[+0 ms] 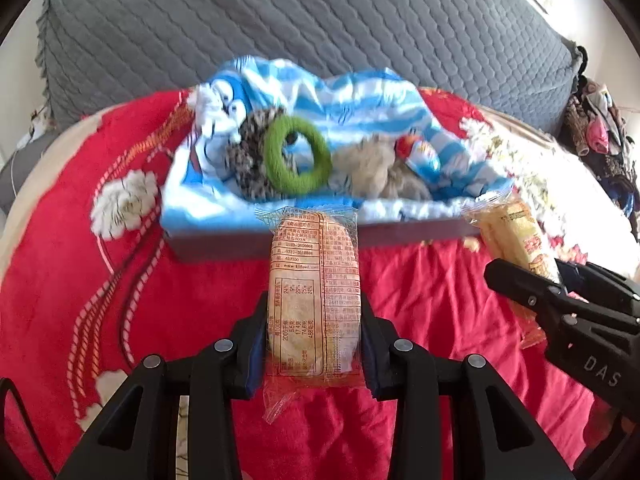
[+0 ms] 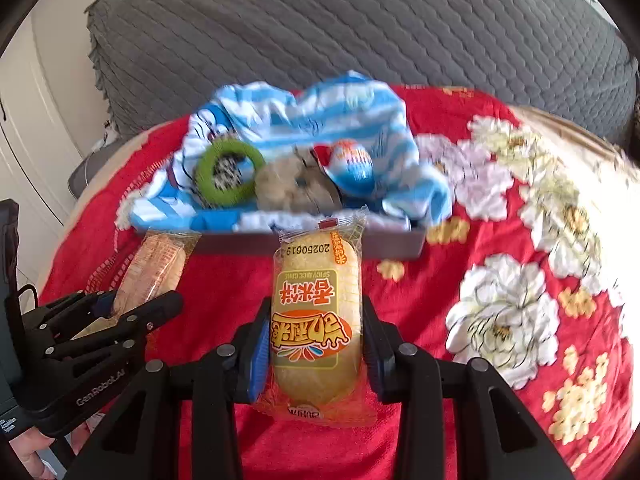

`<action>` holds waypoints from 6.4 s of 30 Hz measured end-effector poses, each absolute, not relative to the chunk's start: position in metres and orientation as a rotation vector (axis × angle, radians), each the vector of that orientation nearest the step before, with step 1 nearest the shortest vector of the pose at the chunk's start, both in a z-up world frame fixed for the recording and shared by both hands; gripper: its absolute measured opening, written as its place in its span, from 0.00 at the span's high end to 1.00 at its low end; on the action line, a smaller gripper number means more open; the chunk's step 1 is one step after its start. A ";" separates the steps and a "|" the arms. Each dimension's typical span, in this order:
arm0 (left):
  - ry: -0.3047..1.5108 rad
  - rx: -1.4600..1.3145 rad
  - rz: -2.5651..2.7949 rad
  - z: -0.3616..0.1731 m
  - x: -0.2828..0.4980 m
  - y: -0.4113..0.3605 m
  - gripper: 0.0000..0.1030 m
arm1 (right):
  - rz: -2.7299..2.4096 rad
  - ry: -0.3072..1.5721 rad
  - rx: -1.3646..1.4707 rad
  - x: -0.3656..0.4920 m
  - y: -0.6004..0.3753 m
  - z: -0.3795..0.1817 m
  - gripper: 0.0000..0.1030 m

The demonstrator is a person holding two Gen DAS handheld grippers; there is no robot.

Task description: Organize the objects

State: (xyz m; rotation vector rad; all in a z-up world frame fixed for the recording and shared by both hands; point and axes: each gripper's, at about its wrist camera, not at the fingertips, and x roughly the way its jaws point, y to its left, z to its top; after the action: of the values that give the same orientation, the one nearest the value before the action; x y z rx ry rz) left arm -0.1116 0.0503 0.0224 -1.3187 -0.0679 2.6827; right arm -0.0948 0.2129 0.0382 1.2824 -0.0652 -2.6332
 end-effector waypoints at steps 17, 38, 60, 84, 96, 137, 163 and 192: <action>-0.033 -1.220 2.735 0.076 -0.151 0.054 0.62 | -2.662 -0.020 1.151 -0.133 0.198 0.096 0.62; -0.050 -1.278 2.748 0.023 -0.244 0.052 0.62 | -2.624 -0.013 1.239 -0.225 0.185 0.031 0.62; -0.030 -1.359 2.776 -0.001 -0.268 0.050 0.61 | -2.630 0.035 1.240 -0.244 0.179 0.010 0.61; -0.069 -1.375 2.809 0.018 -0.247 0.033 0.28 | -2.655 0.024 1.209 -0.229 0.186 0.041 0.29; -0.068 -1.373 2.817 0.029 -0.224 0.027 0.26 | -2.645 0.048 1.178 -0.208 0.183 0.055 0.20; -0.146 -1.297 2.812 0.066 -0.065 0.017 0.05 | -2.674 -0.006 1.092 -0.061 0.195 0.083 0.02; -0.085 -1.315 2.848 0.053 -0.012 0.033 0.00 | -2.707 -0.039 1.102 -0.003 0.210 0.065 0.02; -0.076 -1.345 2.858 0.020 -0.018 0.023 0.00 | -2.684 -0.040 1.156 -0.005 0.211 0.040 0.02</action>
State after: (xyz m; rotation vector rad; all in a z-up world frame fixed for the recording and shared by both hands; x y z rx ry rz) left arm -0.0180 0.0232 0.0204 -1.3445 -0.0762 2.8579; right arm -0.0052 0.2112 0.0398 1.1556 -0.0396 -2.6837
